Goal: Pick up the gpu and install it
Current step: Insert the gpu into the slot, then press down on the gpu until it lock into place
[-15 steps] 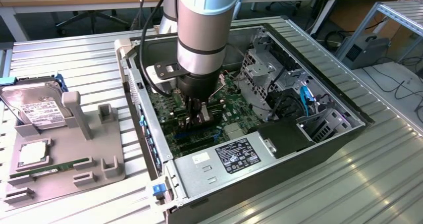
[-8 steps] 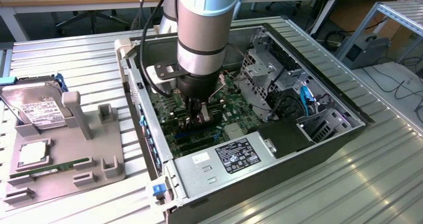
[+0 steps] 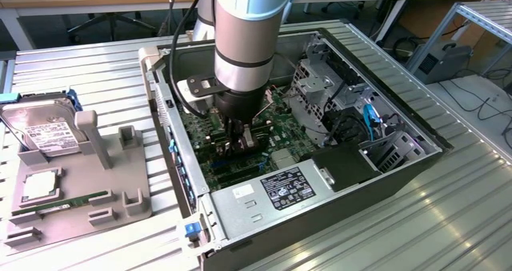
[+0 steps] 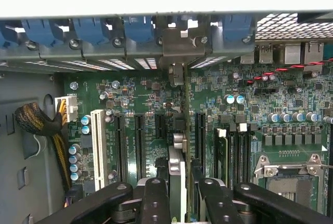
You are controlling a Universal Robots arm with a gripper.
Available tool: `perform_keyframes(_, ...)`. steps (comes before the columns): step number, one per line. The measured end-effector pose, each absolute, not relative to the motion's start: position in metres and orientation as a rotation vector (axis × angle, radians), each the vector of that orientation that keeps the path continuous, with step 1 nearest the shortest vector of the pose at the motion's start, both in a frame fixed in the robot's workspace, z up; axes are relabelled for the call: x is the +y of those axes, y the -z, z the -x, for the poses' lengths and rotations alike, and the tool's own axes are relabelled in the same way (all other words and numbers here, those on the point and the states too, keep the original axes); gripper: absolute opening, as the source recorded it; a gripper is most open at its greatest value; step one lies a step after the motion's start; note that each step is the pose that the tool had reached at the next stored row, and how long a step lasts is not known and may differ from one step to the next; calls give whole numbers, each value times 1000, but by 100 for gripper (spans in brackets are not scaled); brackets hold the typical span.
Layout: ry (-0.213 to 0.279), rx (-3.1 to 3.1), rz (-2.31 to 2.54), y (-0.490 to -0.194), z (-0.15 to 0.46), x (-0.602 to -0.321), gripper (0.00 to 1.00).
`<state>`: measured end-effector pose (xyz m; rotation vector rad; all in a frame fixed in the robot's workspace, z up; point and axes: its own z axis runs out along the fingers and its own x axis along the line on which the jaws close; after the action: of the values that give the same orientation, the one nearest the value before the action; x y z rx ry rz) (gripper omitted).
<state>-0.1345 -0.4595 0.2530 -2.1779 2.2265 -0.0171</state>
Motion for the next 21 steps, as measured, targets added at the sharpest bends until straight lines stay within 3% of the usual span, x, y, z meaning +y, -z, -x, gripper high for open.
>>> perform_keyframes(4, 17, 2226, 2178, -253, 134, -460, 27)
perform_keyframes(6, 17, 2226, 2177, -253, 134, -459, 34)
perform_keyframes(9, 17, 2227, 2178, -253, 134, -460, 34)
perform_keyframes(10, 17, 2227, 2178, -253, 134, -460, 40)
perform_keyframes(12, 17, 2227, 2178, -254, 134, -460, 40)
perform_keyframes(14, 17, 2226, 2178, -275, 134, -459, 40)
perform_keyframes(17, -34, 2249, 2199, -282, 106, -457, 11)
perform_keyframes(21, -49, 2255, 2205, -282, 110, -457, 11)
